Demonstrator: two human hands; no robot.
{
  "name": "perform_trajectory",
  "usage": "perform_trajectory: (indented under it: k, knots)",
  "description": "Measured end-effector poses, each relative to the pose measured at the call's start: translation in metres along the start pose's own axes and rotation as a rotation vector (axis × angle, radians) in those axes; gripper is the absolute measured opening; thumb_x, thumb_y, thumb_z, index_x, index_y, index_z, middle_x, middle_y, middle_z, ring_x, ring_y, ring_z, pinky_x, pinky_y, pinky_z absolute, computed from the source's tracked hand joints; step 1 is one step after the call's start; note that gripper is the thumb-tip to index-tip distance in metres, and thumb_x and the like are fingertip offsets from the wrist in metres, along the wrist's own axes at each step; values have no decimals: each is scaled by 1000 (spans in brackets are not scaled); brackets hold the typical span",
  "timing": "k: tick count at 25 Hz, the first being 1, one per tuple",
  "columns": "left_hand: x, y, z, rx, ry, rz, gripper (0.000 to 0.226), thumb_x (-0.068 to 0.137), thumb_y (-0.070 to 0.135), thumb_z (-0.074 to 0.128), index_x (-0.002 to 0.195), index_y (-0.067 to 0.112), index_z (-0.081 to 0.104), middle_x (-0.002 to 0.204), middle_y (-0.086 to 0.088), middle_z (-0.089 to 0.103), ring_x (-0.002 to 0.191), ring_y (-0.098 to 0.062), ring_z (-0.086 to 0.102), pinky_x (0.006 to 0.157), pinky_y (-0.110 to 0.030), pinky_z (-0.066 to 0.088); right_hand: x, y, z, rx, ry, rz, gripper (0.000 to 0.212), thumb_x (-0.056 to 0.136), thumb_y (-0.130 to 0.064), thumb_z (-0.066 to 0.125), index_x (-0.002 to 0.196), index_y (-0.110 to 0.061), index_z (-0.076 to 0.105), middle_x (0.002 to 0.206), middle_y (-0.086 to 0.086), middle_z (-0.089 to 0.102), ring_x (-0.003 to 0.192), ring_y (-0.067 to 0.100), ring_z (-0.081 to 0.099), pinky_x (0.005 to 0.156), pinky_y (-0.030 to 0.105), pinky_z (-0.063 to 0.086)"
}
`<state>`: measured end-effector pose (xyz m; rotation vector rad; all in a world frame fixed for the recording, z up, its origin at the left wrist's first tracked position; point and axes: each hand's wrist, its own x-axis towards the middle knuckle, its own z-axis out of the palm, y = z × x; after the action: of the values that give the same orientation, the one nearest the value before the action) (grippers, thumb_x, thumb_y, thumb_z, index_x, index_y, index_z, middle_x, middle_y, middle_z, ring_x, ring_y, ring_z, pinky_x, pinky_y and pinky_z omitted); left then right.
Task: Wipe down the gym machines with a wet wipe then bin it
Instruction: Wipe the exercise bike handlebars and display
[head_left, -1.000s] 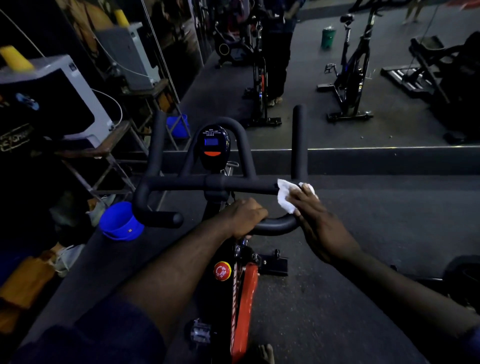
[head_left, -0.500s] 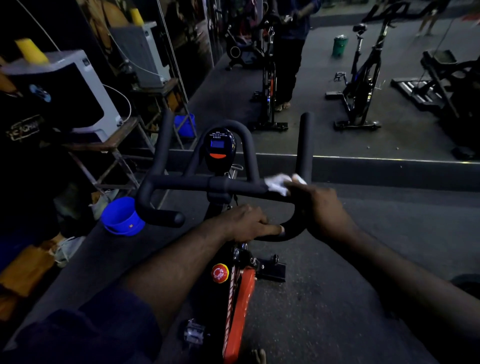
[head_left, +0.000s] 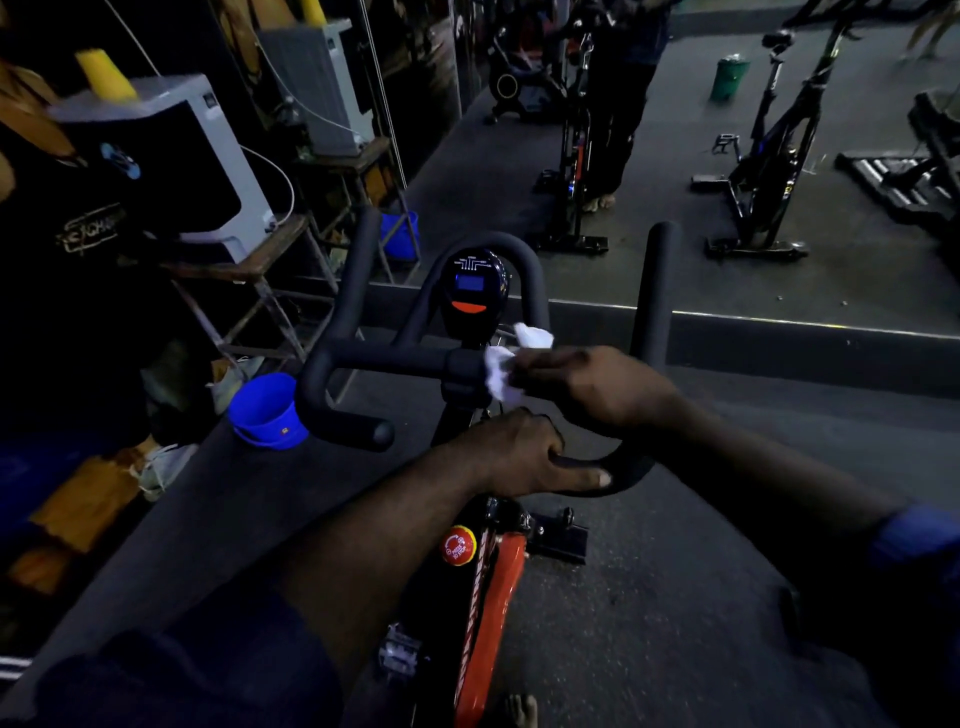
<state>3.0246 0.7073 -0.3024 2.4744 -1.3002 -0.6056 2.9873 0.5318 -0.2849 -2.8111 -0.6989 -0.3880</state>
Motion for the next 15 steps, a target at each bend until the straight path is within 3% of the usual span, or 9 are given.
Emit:
perform_trajectory:
  k: [3, 6, 8, 9, 10, 12, 14, 15]
  knots:
    - [0, -3, 5, -3, 34, -18, 68, 82, 79, 66, 55, 17, 53, 55, 9, 56, 50, -2, 51, 53, -28, 35, 16, -9, 25, 4, -68, -51, 54, 96, -14, 38, 145, -15, 61, 156, 0, 52, 146, 22, 47, 98, 47, 58]
    - [-1, -3, 3, -45, 67, 25, 70, 84, 78, 65, 58, 14, 52, 56, 5, 56, 51, -8, 52, 51, -32, 39, -28, 14, 4, 12, -52, -44, 63, 81, -4, 49, 141, -14, 63, 154, -6, 52, 130, 24, 62, 84, 48, 63]
    - [-2, -5, 6, -67, 141, 18, 63, 86, 76, 63, 67, 17, 54, 66, 3, 61, 62, -13, 60, 59, -35, 50, -36, 17, -18, 103, -2, -2, 48, 90, -13, 49, 135, -9, 66, 151, -9, 54, 127, 10, 64, 96, 32, 59]
    - [-2, -6, 10, -98, 191, 8, 58, 87, 74, 63, 72, 19, 54, 72, 4, 62, 67, -14, 61, 64, -37, 54, -27, 20, -22, 145, 78, 61, 41, 95, -17, 54, 131, -7, 69, 147, -5, 59, 127, 6, 62, 104, 16, 49]
    - [-2, -7, 12, -113, 244, 13, 51, 88, 70, 63, 78, 21, 53, 79, 7, 61, 75, -15, 61, 70, -38, 55, -10, 25, -22, 169, 162, 142, 39, 94, -14, 59, 130, -7, 70, 145, 2, 62, 128, 9, 62, 109, 10, 40]
    - [2, -12, 13, -29, 432, 108, 36, 88, 58, 65, 88, 24, 54, 94, 8, 56, 92, -18, 57, 82, -38, 50, 24, 23, -11, 217, 231, 276, 46, 90, -11, 60, 135, -9, 67, 150, 10, 58, 138, 22, 56, 117, 23, 39]
    - [8, -26, 2, 80, 706, 183, 24, 89, 40, 66, 92, 18, 58, 100, -1, 57, 97, -26, 56, 85, -42, 47, 27, 17, 7, 186, 116, 282, 51, 93, -24, 64, 142, -13, 62, 160, 6, 46, 150, 23, 40, 118, 42, 43]
    - [9, -37, -6, 140, 786, 189, 20, 90, 33, 64, 95, 14, 60, 104, -5, 58, 100, -29, 56, 86, -44, 49, 17, 12, 10, 160, 71, 249, 53, 93, -22, 67, 145, -16, 60, 163, 3, 42, 152, 21, 35, 116, 44, 45]
